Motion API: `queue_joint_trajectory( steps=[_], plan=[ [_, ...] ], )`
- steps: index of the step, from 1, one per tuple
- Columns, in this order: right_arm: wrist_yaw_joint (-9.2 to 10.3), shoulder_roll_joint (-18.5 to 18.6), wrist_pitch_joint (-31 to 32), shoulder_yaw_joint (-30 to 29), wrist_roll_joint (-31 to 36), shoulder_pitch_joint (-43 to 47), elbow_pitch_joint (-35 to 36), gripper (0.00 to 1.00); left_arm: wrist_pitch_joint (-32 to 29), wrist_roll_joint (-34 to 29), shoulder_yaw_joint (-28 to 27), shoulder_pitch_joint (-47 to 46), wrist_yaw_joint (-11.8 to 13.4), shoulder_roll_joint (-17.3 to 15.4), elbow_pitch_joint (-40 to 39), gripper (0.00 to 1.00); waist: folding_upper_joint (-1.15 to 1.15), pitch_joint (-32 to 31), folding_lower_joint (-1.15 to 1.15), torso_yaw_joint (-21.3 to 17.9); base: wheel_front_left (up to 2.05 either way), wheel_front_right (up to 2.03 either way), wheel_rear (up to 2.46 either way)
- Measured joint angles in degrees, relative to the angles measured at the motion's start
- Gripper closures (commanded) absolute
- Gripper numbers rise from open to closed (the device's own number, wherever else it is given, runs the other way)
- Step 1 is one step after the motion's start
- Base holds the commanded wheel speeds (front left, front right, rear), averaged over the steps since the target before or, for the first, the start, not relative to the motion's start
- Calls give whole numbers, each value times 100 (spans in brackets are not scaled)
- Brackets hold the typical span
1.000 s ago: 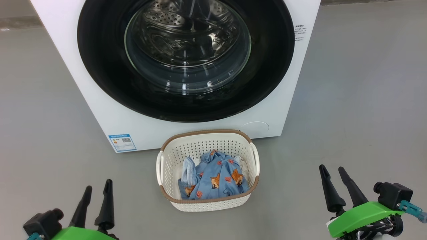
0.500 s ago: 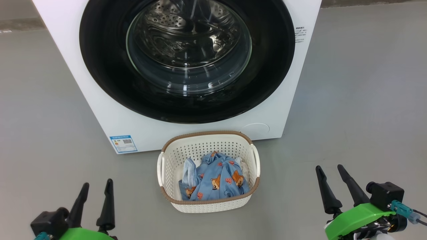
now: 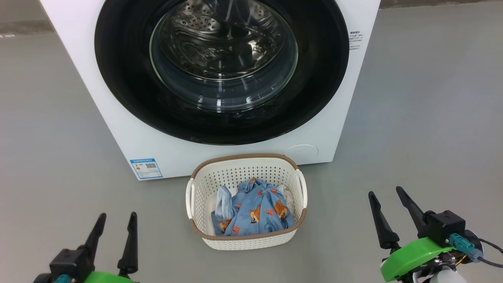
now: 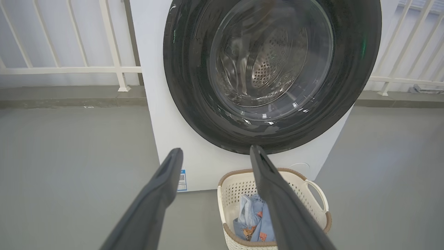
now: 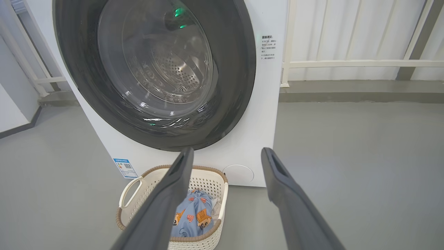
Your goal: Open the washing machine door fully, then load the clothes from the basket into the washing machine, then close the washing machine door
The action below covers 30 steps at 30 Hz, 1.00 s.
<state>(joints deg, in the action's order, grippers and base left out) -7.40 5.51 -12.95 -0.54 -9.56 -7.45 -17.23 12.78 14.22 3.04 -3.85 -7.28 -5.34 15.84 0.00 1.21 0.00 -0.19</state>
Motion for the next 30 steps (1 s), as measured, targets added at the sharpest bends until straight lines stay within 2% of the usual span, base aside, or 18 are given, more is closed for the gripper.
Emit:
queue_joint_trajectory(
  steps=[9, 30],
  plan=[
    [0, -57, -135, -146, 519, -10, 22, 0, 152, -621, -182, -2, 0, 63, 7, 0, 0, 51, 0, 7, 0, 0, 0],
    [0, -212, -135, -594, 657, -86, 19, 0, 152, -730, -439, -10, 0, 185, 101, 0, 0, 118, 0, 28, 0, 0, 0]
  ],
)
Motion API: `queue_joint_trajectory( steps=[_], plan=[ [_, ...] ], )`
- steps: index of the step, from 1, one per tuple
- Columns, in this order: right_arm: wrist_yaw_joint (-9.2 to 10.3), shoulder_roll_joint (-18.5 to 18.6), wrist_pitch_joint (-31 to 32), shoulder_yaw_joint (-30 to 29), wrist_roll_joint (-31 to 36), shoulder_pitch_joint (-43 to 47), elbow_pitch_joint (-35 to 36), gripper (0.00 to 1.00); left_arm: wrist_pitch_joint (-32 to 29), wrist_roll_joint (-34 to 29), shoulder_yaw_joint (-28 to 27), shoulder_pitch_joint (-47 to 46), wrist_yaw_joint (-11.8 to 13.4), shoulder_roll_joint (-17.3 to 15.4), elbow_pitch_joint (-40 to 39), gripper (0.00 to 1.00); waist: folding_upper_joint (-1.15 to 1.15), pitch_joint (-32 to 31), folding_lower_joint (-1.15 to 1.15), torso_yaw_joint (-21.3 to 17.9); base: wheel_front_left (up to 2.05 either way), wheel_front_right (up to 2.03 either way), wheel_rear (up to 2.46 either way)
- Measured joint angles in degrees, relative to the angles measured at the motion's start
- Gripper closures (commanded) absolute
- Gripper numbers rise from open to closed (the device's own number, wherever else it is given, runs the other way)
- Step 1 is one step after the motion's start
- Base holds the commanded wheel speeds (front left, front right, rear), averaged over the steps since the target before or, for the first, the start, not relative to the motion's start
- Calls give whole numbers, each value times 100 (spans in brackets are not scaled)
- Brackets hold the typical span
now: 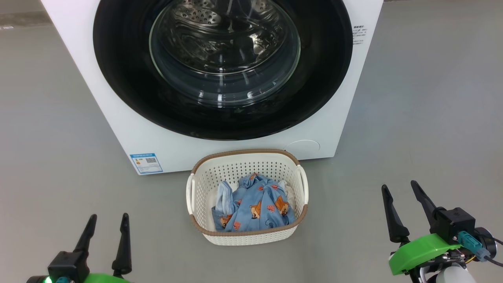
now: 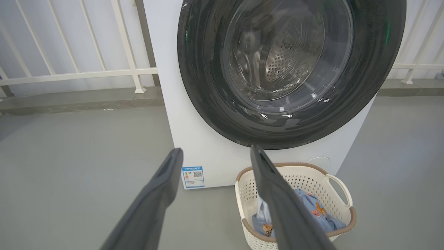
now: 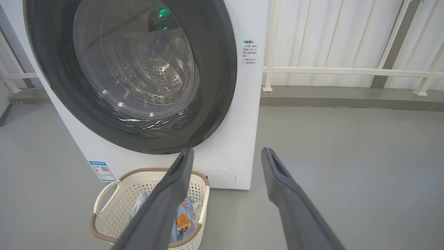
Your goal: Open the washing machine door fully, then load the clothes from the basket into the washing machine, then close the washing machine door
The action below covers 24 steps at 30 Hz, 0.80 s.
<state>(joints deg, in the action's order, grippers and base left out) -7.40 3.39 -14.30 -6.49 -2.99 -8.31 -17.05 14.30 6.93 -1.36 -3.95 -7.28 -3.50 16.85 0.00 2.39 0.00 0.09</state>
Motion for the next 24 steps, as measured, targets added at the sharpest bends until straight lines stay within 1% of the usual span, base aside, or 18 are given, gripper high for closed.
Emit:
queue_joint_trajectory(
  steps=[13, 24],
  plan=[
    [0, -41, 0, -18, 47, 0, 43, 0, 0, 24, -119, -15, 1, 82, -4, 0, 0, 36, 0, 20, 0, 0, 0],
    [0, -48, 0, -89, 69, 0, 105, 0, 0, -25, -108, -84, 0, 76, 74, 0, 0, 72, 0, 23, 3, 4, -7]
  ],
)
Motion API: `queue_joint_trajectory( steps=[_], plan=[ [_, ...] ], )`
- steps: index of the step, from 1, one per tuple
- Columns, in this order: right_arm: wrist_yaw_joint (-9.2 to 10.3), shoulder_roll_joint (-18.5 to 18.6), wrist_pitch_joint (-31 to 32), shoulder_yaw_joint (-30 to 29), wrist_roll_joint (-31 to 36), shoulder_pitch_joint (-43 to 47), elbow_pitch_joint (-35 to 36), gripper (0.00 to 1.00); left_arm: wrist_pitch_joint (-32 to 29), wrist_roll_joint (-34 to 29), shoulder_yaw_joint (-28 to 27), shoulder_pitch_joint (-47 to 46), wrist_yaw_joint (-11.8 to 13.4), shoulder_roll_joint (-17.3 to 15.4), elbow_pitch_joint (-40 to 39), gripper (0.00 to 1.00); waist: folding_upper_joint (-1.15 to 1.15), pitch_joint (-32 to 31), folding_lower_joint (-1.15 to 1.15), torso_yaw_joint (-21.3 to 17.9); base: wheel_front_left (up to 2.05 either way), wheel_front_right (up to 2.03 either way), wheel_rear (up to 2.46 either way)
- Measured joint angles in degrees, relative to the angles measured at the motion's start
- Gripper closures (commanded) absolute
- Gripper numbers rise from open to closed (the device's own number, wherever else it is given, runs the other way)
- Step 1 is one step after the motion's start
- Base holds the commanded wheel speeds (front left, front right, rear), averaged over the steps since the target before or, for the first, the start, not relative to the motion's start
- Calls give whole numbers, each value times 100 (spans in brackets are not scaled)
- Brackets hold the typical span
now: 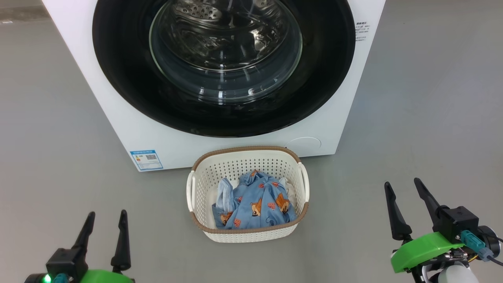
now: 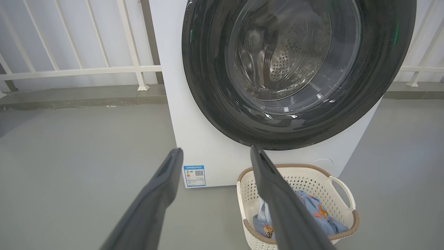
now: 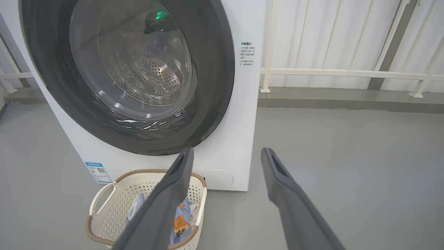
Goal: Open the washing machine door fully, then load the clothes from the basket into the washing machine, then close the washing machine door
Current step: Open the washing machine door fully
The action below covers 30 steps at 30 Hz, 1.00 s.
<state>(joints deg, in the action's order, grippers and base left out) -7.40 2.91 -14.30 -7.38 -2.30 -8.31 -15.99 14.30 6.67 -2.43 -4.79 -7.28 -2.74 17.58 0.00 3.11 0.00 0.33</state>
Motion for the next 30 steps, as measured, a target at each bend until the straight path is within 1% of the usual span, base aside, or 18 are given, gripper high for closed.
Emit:
queue_joint_trajectory(
  steps=[8, 19, 23, 30],
  plan=[
    [0, -25, 0, -80, 20, 0, 62, 0, 0, -3, -21, -54, -1, -1, 3, 0, 0, 17, 0, 32, 57, 57, -114],
    [0, -27, -1, -131, 47, 2, 121, 0, 0, -2, -22, -55, -2, 4, -3, 0, 0, 42, 0, 91, 116, 116, -233],
    [0, -24, -1, -159, 42, 2, 164, 0, 0, 77, -111, -66, -3, 25, -137, 0, 0, 72, 0, 98, 117, 117, -234],
    [0, -20, -1, -197, 19, 3, 190, 0, 0, 82, -49, -68, -3, 58, -142, 0, 0, 102, 0, 113, 76, 76, -152]
  ],
)
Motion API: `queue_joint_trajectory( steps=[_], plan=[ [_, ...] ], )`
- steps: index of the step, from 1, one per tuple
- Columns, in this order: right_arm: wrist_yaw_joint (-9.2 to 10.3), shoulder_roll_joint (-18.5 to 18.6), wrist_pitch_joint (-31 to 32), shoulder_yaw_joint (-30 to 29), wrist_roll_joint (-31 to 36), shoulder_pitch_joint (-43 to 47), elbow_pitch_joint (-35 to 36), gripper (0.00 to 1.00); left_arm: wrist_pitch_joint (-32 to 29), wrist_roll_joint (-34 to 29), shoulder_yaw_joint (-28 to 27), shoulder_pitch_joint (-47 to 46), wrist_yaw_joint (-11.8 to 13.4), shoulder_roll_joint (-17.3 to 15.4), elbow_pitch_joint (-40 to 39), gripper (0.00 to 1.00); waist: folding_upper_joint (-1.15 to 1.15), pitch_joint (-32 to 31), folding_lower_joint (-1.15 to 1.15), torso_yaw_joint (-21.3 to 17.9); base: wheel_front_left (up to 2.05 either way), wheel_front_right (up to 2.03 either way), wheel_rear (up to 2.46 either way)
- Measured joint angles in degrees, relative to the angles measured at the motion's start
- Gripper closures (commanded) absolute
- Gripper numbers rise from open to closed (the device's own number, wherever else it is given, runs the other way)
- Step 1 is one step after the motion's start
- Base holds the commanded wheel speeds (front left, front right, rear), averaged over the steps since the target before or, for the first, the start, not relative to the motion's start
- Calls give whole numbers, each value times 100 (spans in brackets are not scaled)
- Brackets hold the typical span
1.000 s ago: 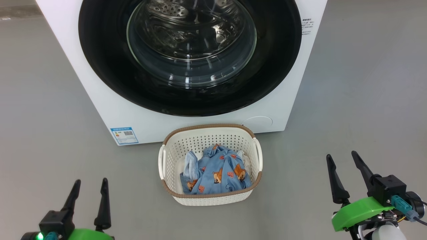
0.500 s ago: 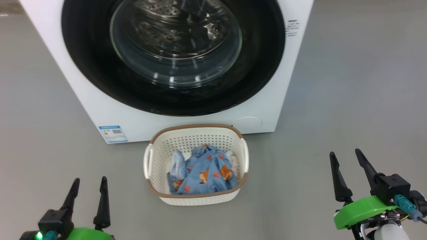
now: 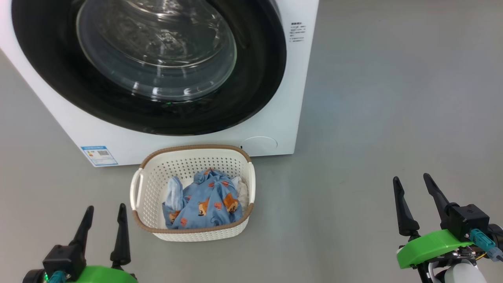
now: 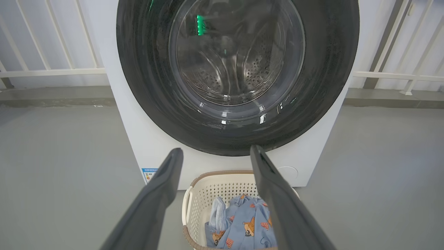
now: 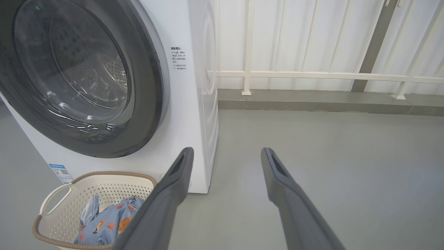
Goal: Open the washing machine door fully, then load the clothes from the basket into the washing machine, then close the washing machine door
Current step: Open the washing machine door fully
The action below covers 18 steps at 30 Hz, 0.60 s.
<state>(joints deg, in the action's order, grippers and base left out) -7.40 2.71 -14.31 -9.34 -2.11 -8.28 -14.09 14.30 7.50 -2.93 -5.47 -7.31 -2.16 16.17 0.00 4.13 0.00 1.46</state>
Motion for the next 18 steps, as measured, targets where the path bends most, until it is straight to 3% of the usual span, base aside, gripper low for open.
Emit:
queue_joint_trajectory(
  steps=[18],
  plan=[
    [0, -4, 0, 11, -1, -1, -9, 0, 0, 0, 124, 3, 0, 1, -160, 0, 0, 16, 0, -29, 8, 8, -17]
  ],
)
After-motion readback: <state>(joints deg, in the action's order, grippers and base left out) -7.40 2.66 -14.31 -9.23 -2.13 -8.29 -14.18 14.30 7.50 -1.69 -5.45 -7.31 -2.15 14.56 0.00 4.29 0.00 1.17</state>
